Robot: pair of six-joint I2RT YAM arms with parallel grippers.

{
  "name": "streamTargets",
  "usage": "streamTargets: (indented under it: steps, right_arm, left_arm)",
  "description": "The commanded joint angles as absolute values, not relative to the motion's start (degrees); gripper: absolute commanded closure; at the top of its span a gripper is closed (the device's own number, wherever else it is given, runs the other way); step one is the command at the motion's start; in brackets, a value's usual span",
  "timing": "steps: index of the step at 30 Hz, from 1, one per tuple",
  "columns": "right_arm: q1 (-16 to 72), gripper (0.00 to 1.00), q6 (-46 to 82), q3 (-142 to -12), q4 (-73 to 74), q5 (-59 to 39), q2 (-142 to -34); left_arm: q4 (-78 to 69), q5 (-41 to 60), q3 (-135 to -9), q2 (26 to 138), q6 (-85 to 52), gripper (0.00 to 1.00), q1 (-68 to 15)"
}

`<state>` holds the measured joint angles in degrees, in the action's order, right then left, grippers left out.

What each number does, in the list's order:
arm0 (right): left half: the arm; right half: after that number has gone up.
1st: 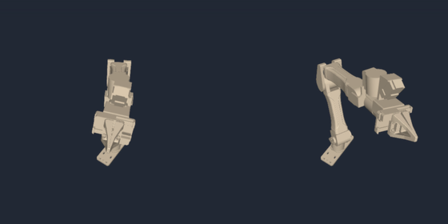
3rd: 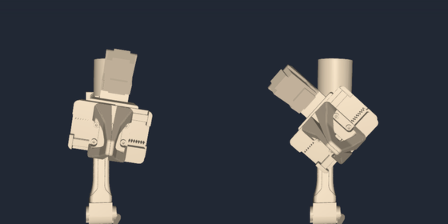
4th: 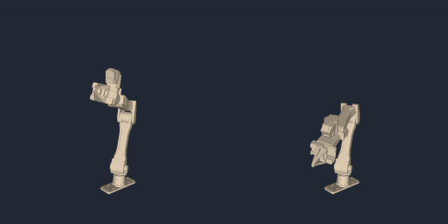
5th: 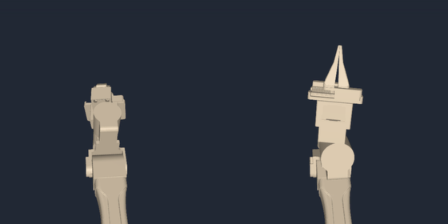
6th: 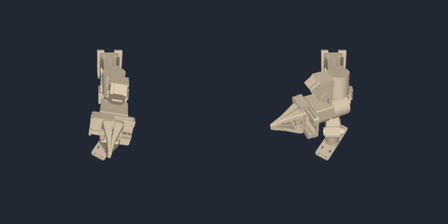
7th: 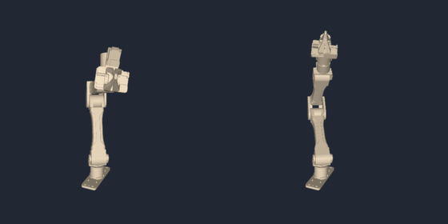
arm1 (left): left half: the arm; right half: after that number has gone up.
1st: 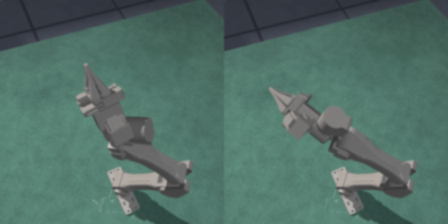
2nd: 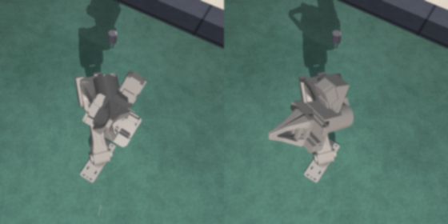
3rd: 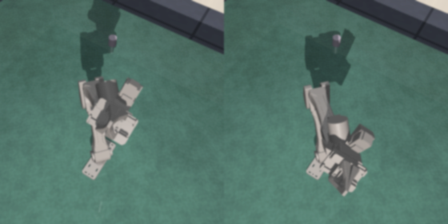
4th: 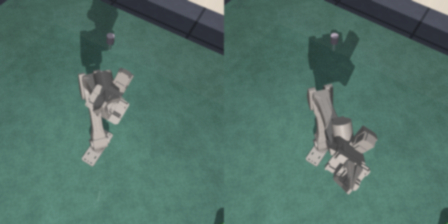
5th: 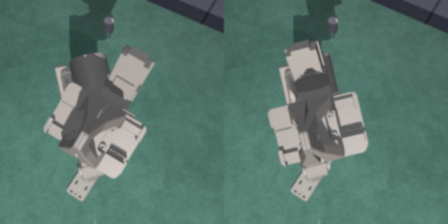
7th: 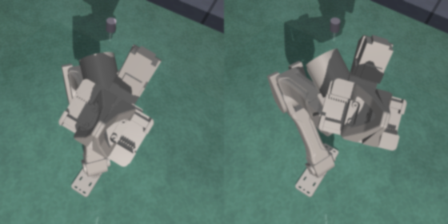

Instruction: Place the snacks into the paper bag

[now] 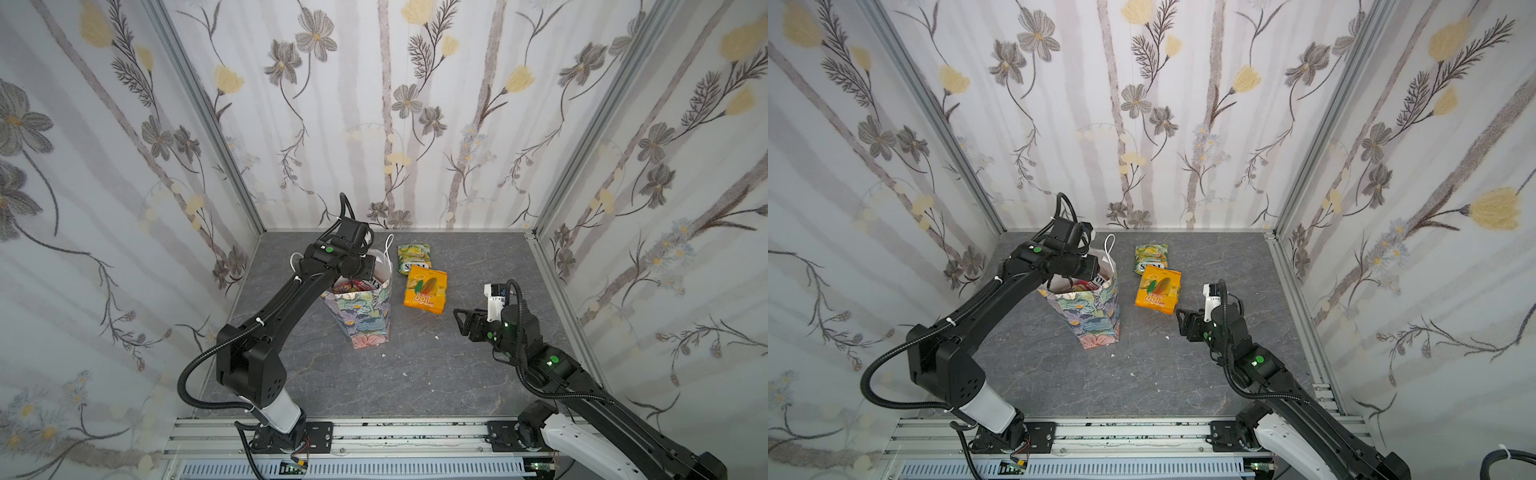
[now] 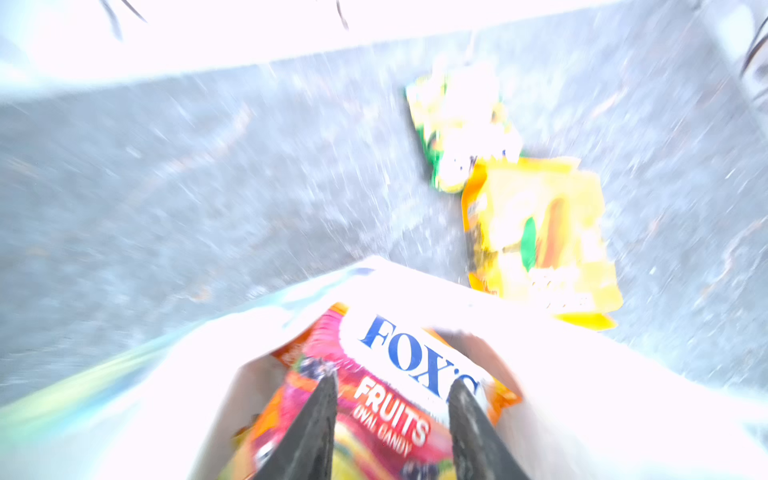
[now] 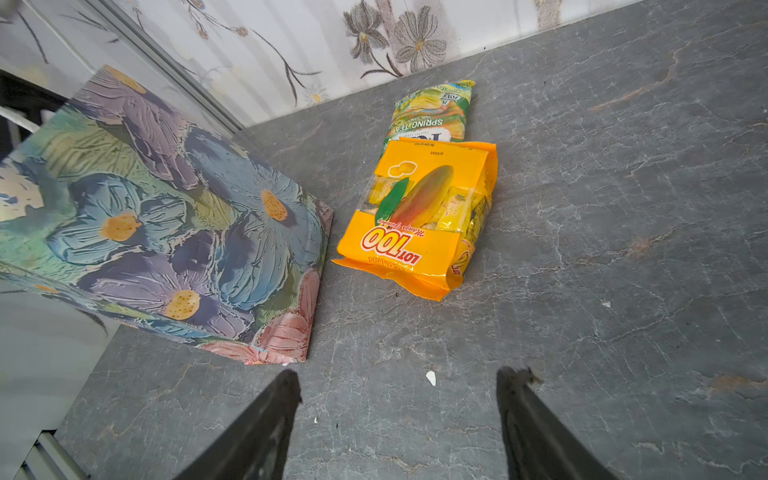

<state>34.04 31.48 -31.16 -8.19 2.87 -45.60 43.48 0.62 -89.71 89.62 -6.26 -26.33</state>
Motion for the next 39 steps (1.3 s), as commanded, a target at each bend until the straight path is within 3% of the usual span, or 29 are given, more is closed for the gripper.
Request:
streamTargets:
  steps: [1, 10, 15, 27, 39]
  right_arm:
    - [33.9, 0.25, 32.6, -29.8, -4.6, 1.7, -46.3]
    - [33.1, 0.24, 31.8, -28.7, -3.2, 2.8, -48.9]
    - [32.6, 0.23, 31.2, -29.1, -0.9, 0.6, -52.2]
    - [32.0, 0.23, 28.7, -28.8, 3.2, -5.6, -61.4]
    - [30.4, 0.22, 26.6, -31.9, 9.2, -9.7, -71.8]
  left_arm:
    - [43.7, -2.6, -88.6, 85.2, -7.6, 0.51, -25.7]
    - [37.3, -5.1, -75.5, 62.2, -11.7, 0.32, -21.3]
    - [34.2, -3.8, -65.1, 53.8, -13.8, 0.32, -16.8]
    - [23.4, 3.8, -48.8, 47.4, -15.6, 0.33, -9.9]
    - [28.7, 5.5, -54.1, 47.8, -16.6, 0.30, -7.4]
